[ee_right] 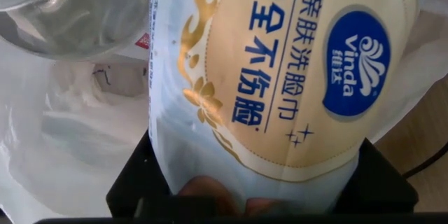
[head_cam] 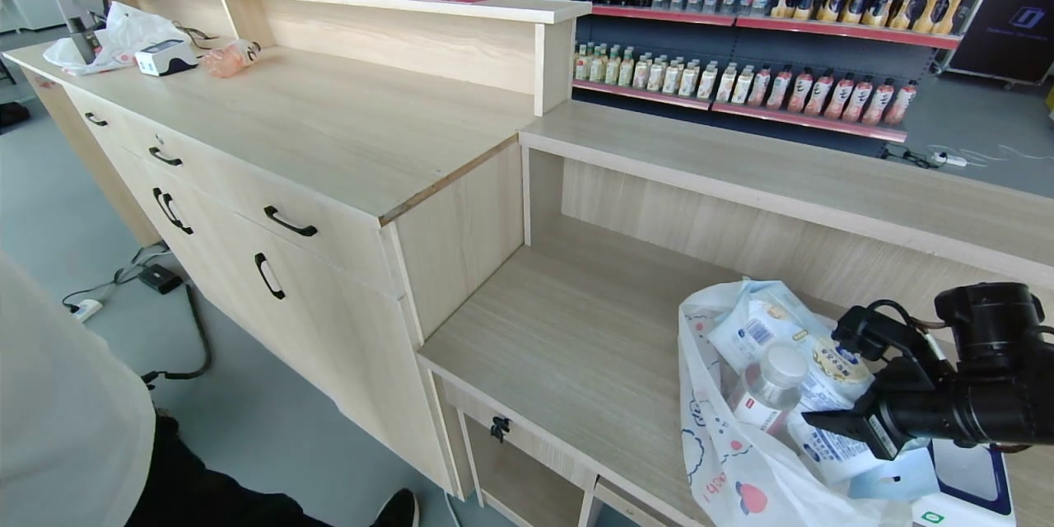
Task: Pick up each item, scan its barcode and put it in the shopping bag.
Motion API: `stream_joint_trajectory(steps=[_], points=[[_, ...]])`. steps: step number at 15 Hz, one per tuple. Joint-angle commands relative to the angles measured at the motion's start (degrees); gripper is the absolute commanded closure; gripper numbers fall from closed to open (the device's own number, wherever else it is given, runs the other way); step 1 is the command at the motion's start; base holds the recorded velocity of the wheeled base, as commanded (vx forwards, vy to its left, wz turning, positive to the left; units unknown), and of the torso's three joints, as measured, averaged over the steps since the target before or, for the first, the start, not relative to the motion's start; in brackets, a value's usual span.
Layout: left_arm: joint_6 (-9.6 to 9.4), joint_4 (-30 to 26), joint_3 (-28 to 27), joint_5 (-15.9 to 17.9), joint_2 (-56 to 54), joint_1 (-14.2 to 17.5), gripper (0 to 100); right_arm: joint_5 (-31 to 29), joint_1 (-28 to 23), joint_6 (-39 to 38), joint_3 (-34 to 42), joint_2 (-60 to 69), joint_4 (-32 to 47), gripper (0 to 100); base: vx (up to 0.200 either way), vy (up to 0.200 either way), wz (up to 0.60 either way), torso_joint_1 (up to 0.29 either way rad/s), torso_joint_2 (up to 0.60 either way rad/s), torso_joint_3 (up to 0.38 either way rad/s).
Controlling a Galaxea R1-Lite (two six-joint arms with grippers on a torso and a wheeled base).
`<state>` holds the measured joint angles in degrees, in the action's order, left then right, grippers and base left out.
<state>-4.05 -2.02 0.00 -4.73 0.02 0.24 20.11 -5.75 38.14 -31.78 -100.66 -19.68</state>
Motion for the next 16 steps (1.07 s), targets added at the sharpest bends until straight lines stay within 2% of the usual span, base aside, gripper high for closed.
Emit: stream_joint_trajectory(steps=[1, 12, 13, 16], points=[[0.00, 0.0, 0.0, 0.0, 0.0, 0.0, 0, 0.2, 0.4, 0.0, -0.1, -1.0, -0.2, 100, 0.000, 0.000, 0.00, 0.000, 0.00, 0.000], [0.00, 0.0, 0.0, 0.0, 0.0, 0.0, 0, 0.2, 0.4, 0.2, -0.1, -3.0, -1.7, 100, 0.000, 0.000, 0.00, 0.000, 0.00, 0.000], [0.00, 0.0, 0.0, 0.0, 0.0, 0.1, 0, 0.2, 0.4, 0.2, -0.1, -3.1, -1.7, 0, 0.000, 0.000, 0.00, 0.000, 0.00, 0.000], [0.00, 0.0, 0.0, 0.0, 0.0, 0.1, 0, 0.2, 0.4, 0.1, -0.3, -3.1, -1.9, 0, 0.000, 0.000, 0.00, 0.000, 0.00, 0.000]])
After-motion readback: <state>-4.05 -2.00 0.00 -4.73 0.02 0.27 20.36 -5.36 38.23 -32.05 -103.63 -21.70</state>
